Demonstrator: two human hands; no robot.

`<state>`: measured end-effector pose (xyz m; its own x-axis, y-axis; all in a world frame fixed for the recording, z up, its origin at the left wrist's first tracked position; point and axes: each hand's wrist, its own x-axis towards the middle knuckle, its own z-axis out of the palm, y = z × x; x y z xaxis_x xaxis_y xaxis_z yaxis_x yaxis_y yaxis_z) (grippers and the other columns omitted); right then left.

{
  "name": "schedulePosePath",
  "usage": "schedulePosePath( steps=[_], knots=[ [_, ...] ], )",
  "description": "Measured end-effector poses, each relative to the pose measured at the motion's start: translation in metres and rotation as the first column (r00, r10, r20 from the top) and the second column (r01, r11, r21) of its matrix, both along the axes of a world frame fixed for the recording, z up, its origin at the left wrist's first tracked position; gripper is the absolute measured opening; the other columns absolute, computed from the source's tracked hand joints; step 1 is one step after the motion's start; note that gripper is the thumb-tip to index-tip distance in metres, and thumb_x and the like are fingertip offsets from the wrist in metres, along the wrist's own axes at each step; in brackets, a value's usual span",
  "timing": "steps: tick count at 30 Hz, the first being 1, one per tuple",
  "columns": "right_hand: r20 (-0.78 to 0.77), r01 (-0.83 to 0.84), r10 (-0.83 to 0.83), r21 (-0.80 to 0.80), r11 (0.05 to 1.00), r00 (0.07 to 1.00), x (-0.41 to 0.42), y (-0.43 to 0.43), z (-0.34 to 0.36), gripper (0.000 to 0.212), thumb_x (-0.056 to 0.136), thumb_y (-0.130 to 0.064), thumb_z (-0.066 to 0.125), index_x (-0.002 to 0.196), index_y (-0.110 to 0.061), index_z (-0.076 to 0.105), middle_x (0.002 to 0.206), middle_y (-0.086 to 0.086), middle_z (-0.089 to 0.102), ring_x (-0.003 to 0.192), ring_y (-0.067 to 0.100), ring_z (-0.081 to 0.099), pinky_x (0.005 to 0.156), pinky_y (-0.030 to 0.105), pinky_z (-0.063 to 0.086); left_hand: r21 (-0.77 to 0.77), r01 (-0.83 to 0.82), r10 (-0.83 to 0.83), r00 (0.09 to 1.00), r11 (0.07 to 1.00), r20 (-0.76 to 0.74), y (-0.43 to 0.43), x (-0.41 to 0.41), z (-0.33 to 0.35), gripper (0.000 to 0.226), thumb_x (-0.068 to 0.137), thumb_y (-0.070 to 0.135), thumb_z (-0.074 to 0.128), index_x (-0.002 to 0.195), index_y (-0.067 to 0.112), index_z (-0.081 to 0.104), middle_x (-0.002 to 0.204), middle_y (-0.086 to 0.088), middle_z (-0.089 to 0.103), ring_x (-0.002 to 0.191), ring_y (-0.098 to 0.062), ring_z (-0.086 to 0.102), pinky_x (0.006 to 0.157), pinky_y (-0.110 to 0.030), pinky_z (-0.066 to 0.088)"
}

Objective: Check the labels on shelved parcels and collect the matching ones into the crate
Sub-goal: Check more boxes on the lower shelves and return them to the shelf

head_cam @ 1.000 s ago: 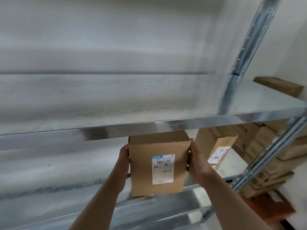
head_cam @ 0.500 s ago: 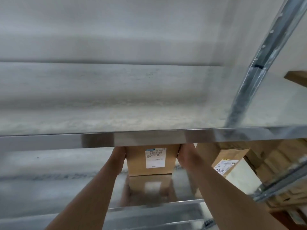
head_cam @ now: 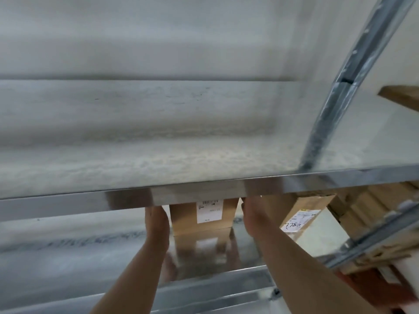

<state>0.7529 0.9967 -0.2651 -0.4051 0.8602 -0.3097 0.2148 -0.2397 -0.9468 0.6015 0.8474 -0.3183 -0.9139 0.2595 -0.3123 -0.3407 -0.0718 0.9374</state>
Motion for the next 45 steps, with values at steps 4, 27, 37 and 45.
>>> schedulePosePath(
  steps=[4, 27, 37, 45],
  knots=[
    [-0.132, 0.184, -0.184, -0.014, 0.983, 0.974, 0.024, -0.024, -0.022, 0.018, 0.098, -0.043, 0.053, 0.1, -0.03, 0.065, 0.115, -0.003, 0.071, 0.106, 0.016, 0.062, 0.098, 0.036, 0.045, -0.096, -0.104, 0.099, 0.994, 0.99, -0.052, -0.027, 0.049, -0.03, 0.029, 0.088, 0.043, 0.042, 0.103, 0.027, 0.061, 0.107, -0.01, 0.067, 0.103, -0.032, 0.061, 0.093, -0.051, 0.048],
    [-0.042, 0.36, -0.36, 0.001, 0.933, 0.932, 0.196, 0.108, -0.015, 0.036, 0.107, -0.018, 0.045, 0.141, -0.021, 0.057, 0.143, 0.007, 0.058, 0.131, 0.027, 0.054, 0.113, 0.048, 0.044, -0.094, 0.55, -0.556, 0.804, 0.83, -0.211, 0.158, 0.191, 0.01, 0.027, 0.103, 0.005, 0.051, 0.12, 0.022, 0.062, 0.119, 0.003, 0.068, 0.108, -0.019, 0.063, 0.086, -0.03, 0.047],
    [-0.136, -0.034, 0.017, -0.12, 0.992, 0.991, 0.191, 0.153, -0.01, 0.044, 0.114, -0.034, 0.034, 0.096, -0.024, 0.072, 0.087, -0.006, 0.079, 0.094, 0.018, 0.068, 0.084, 0.032, 0.051, 0.013, 0.512, -0.505, 0.85, 0.859, -0.154, 0.198, 0.224, 0.019, 0.033, 0.112, 0.01, 0.034, 0.138, 0.008, 0.054, 0.124, -0.007, 0.067, 0.099, -0.004, 0.069, 0.095, -0.035, 0.056],
    [-0.126, -0.115, 0.122, 0.06, 0.991, 0.985, 0.203, 0.139, -0.011, 0.041, 0.113, -0.034, 0.038, 0.112, -0.022, 0.078, 0.096, 0.01, 0.077, 0.092, 0.026, 0.071, 0.093, 0.043, 0.055, 0.007, 0.549, -0.504, 0.771, 0.836, -0.39, 0.173, 0.225, 0.04, 0.034, 0.111, 0.031, 0.037, 0.117, 0.024, 0.07, 0.089, -0.012, 0.076, 0.078, -0.024, 0.073, 0.06, -0.03, 0.059]
  ],
)
